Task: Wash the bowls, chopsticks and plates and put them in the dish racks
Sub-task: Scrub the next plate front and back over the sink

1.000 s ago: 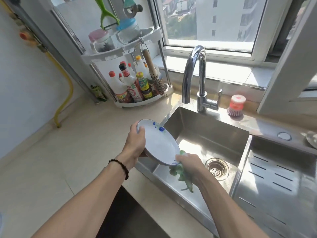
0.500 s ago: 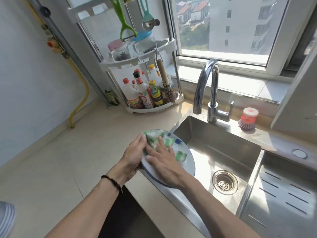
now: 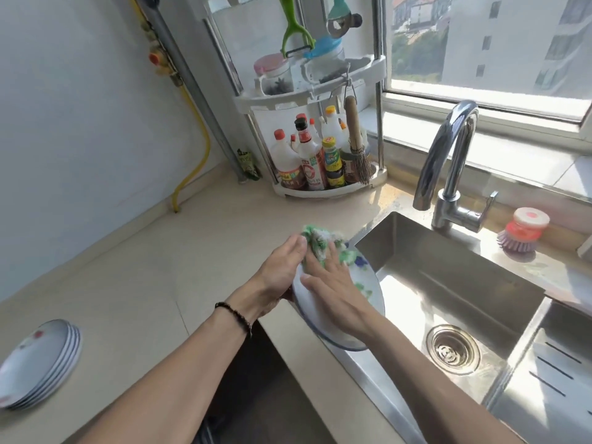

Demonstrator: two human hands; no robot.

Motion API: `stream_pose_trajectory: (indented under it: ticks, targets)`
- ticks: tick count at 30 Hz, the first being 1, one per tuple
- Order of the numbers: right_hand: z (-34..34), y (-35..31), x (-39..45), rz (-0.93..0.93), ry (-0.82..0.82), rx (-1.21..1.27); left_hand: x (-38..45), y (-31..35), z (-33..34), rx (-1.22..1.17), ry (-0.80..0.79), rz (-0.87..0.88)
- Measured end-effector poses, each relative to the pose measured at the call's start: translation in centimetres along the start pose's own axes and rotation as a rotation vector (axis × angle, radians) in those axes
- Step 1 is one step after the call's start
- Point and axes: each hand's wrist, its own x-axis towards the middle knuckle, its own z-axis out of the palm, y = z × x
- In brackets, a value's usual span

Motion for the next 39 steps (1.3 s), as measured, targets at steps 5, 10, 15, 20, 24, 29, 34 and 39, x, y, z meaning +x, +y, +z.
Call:
stream_pose_trajectory:
  ticks: [5,10,15,20,24,29,34,39]
  targets:
    - [-0.3,0.2,0.1,0.054,0.026,-0.001,-0.6,0.1,-0.2,0.114,-0.014,0.013]
    - [0.4,-1.0,-0.3,-0.106,-0.123,0.144,-0.3,0.4,-0.9,0.112,0.049,0.02]
    - [0.3,-1.2,0.4,-0.013,-0.039,0.142,0.2,-0.2,-1.0,0.14,0.064,0.071]
    - [-0.3,-0.4,0.2,-0.007,-0.12,0.015,0.3,-0.2,-1.5,0.111,0.108,0.095]
    - [0.4,-1.3,0.6,-0.049,-0.091,-0.016,0.6,-0.5,-1.2,0.053,0.112,0.128]
    - [-0.2,0.0,1.0,0.056,0.067,-0.045,0.1,-0.6,-1.1,0.064,0.107,0.145]
    - [0.0,-1.8,0.7,0.08,0.334,0.052,0.4,-0.3,-0.3,0.064,0.152,0.204]
    - [0.3,-2.2,-1.6,-0.132,-0.027,0.094,0.6,0.1,-0.7,-0.017,0.197,0.183]
